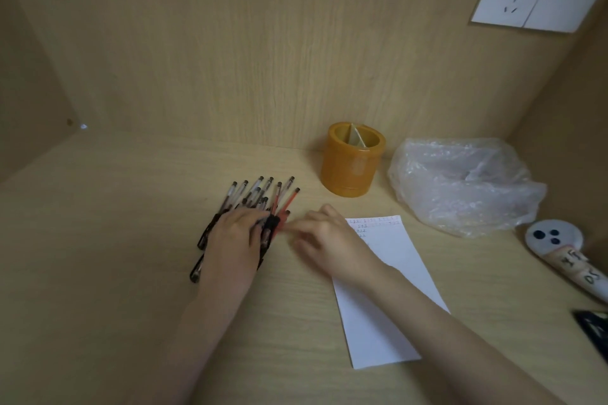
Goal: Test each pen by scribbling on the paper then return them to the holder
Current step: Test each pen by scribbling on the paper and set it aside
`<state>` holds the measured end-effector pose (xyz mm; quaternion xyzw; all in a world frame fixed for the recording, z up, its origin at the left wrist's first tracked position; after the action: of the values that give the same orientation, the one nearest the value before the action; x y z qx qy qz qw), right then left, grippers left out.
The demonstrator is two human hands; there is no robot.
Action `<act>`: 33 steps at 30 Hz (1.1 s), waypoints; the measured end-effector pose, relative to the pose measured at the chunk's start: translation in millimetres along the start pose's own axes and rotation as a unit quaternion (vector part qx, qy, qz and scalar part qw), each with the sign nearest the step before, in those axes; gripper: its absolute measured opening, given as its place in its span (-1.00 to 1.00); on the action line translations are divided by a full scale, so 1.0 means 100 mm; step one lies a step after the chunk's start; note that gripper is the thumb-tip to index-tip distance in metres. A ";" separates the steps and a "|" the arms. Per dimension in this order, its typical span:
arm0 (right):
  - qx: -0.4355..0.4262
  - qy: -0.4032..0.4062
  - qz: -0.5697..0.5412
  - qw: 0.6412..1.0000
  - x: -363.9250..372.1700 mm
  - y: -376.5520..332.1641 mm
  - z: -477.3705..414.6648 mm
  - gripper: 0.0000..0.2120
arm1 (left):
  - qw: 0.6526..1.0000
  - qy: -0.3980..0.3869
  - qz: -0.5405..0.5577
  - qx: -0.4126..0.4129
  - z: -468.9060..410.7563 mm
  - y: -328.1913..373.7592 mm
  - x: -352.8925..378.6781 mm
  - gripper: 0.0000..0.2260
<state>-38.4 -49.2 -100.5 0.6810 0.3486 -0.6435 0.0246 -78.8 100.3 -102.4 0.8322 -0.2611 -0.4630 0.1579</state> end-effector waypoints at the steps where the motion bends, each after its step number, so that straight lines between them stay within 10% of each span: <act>1: -0.017 0.007 0.010 1.000 0.05 -0.05 -0.07 -0.69 | 1.000 0.004 0.000 0.005 0.03 -0.01 0.00 -0.76; 21: -0.022 -0.095 0.016 0.995 0.03 0.09 -0.18 -0.83 | 0.999 -0.019 -0.038 0.025 0.14 -0.14 0.03 -0.81; 28: 0.070 -0.056 -0.171 0.981 -0.51 0.19 0.03 -0.90 | 0.994 -0.061 0.041 0.077 0.14 0.25 -0.11 -0.72; 33: 0.119 -0.030 -0.429 0.895 -0.73 0.20 0.28 -0.84 | 0.986 -0.109 0.108 0.057 0.21 0.52 -0.04 -0.81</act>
<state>-47.5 -110.1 -47.8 0.4430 0.5268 -0.6486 -0.3249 -113.1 59.6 -84.5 0.7514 -0.3911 -0.5154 0.1296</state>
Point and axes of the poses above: each hand's wrist, its own z-axis away from the middle knuckle, its own x-axis out of the palm, y = z × x, the point moved 4 cm from there along -z, towards the middle knuckle, and after that the axes turned 12 degrees about x, right-handed, at the moved point
